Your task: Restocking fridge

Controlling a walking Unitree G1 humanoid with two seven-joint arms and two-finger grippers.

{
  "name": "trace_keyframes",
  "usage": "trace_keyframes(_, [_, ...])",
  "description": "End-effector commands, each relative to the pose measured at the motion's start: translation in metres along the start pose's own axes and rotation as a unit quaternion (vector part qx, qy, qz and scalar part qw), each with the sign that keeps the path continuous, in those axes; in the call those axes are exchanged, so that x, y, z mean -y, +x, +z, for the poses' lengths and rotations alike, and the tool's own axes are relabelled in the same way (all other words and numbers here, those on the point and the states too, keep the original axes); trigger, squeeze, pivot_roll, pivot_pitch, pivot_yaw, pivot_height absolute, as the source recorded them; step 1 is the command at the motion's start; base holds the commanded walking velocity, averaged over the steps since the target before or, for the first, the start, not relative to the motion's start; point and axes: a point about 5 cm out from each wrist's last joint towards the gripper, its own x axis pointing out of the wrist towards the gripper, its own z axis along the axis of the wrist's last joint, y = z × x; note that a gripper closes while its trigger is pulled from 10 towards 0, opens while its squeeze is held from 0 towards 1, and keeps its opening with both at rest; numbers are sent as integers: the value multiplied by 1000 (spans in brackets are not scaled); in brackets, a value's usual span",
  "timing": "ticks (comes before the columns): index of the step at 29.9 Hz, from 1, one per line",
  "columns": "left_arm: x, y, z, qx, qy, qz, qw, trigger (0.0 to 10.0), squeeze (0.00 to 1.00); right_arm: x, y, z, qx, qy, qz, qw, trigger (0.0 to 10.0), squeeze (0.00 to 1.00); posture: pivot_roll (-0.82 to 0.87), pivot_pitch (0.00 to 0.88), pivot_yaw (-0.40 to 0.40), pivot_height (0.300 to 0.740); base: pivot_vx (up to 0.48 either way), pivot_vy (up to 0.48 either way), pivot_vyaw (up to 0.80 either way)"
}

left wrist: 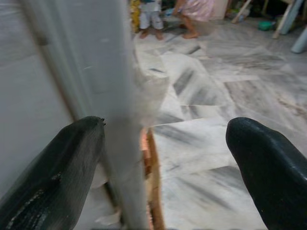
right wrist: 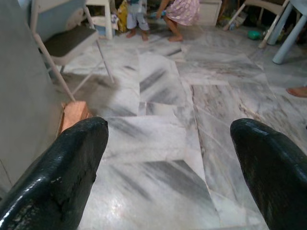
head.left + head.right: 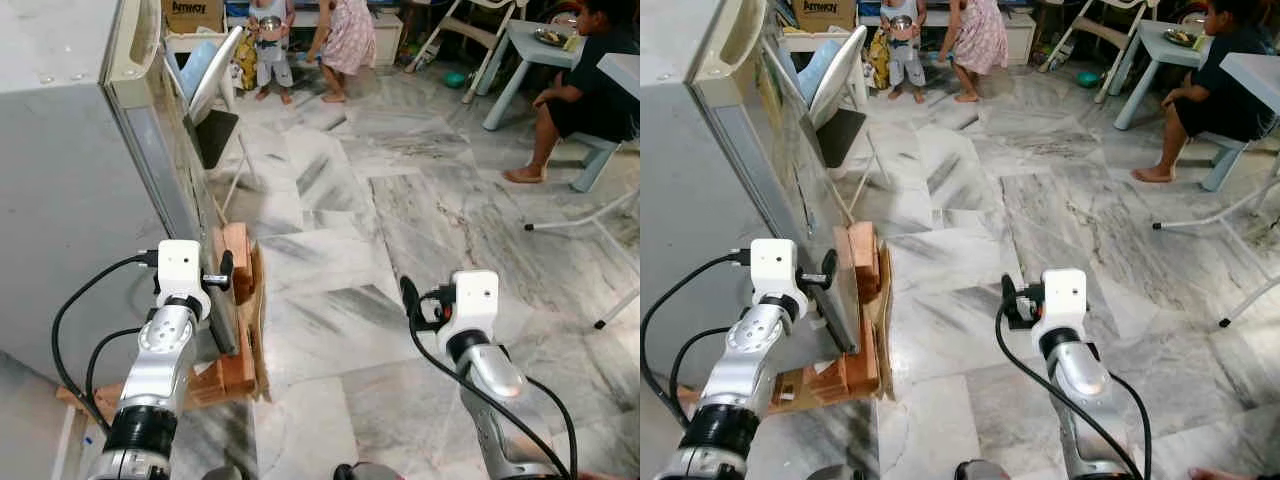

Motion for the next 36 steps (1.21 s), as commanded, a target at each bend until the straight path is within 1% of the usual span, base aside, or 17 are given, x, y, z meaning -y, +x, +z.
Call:
trace_keyframes(1, [4, 6, 3, 3, -7, -4, 1000, 10000, 0, 3, -1, -5, -16, -7, -1, 1000, 10000, 0, -26, 53, -49, 740, 0, 0, 0])
trace_keyframes(3, [4, 13, 7, 7, -14, 2, 1000, 10000, 0, 3, -1, -5, -17, -5, 0, 1000, 10000, 0, -28, 52, -48, 740, 0, 0, 0])
trace_keyframes(7, [3, 17, 10, 7, -12, 8, 1000, 10000, 0, 3, -2, -7, -24, -5, 2, 1000, 10000, 0, -27, 51, -49, 740, 0, 0, 0])
trace_keyframes(10, [-2, 21, 10, 2, -6, 24, 1000, 10000, 0, 2, -4, -10, -31, -5, 6, 1000, 10000, 0, -25, 50, -49, 740, 0, 0, 0])
trace_keyframes(14, [-6, 23, 9, -9, 3, 36, 999, 10000, 0, 3, -7, -13, -39, -2, 11, 999, 10000, 0, -24, 49, -48, 740, 0, 0, 0])
trace_keyframes(17, [-10, 22, 4, -21, 6, 40, 999, 10000, 0, 4, -12, -18, -51, 1, 24, 998, 10000, 0, -25, 50, -46, 740, 0, 0, 0])
trace_keyframes(18, [-11, 21, -1, -28, 11, 41, 999, 10000, 0, 6, -16, -20, -54, 0, 25, 998, 10000, 0, -24, 51, -47, 740, 0, 0, 0])
trace_keyframes(23, [-12, 22, -4, -30, 8, 49, 998, 10000, 0, 11, -22, -24, -60, -4, 20, 998, 10000, 0, -25, 52, -48, 740, 0, 0, 0])
trace_keyframes(26, [-12, 24, -1, -27, 5, 49, 998, 10000, 0, 11, -22, -24, -60, -5, 18, 998, 10000, 0, -26, 50, -48, 740, 0, 0, 0])
trace_keyframes(28, [-8, 29, 5, -20, 4, 42, 999, 10000, 0, 10, -20, -23, -59, -5, 19, 998, 10000, 0, -27, 46, -47, 740, 0, 0, 0])
trace_keyframes(29, [-8, 29, 5, -20, 4, 42, 999, 10000, 0, 10, -20, -23, -59, -5, 19, 998, 10000, 0, -27, 46, -47, 740, 0, 0, 0])
trace_keyframes(36, [3, 39, 19, -11, 15, 30, 999, 10000, 0, 11, -19, -25, -63, -12, 17, 998, 10000, 0, -27, 39, -47, 740, 0, 0, 0])
